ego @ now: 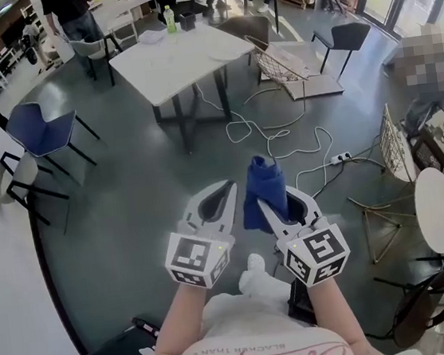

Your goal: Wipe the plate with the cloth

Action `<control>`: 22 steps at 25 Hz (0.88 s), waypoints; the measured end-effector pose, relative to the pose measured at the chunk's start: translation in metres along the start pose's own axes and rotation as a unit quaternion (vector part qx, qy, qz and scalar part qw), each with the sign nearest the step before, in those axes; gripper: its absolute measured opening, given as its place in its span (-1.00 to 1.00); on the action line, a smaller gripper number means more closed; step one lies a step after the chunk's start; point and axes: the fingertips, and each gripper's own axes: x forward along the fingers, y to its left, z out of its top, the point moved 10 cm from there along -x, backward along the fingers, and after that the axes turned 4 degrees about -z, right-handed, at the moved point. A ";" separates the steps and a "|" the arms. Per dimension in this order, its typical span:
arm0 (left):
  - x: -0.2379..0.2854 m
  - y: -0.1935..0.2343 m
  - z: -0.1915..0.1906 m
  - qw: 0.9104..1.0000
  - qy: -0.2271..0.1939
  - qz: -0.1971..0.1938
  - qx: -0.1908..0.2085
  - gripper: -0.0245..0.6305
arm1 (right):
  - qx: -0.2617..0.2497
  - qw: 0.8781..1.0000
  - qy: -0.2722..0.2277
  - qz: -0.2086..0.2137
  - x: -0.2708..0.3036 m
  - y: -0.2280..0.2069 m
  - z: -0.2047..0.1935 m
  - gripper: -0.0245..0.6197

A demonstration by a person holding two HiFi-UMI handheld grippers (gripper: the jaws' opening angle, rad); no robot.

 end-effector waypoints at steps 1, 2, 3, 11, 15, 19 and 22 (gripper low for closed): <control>0.009 0.004 0.000 1.000 0.001 0.002 -0.001 -0.91 | 0.001 1.000 0.002 0.003 0.007 -0.008 0.002 -0.51; 0.019 0.007 0.001 1.000 0.002 0.003 -0.001 -0.91 | 0.000 1.000 0.003 0.006 0.014 -0.017 0.004 -0.51; 0.028 0.011 0.001 1.000 0.003 0.005 -0.003 -0.92 | -0.003 1.000 0.004 0.009 0.021 -0.025 0.007 -0.51; 0.099 0.030 0.003 1.000 -0.001 0.019 -0.010 -0.91 | -0.017 0.999 0.013 0.036 0.064 -0.085 0.018 -0.51; 0.126 0.038 -0.003 1.000 -0.002 0.026 -0.016 -0.91 | -0.023 0.999 0.019 0.041 0.079 -0.110 0.018 -0.51; 0.141 0.043 -0.008 0.999 -0.002 0.028 -0.023 -0.91 | -0.024 0.999 0.021 0.039 0.089 -0.126 0.017 -0.51; 0.150 0.048 -0.007 0.999 -0.002 0.028 -0.028 -0.91 | -0.022 0.999 0.021 0.041 0.098 -0.133 0.019 -0.51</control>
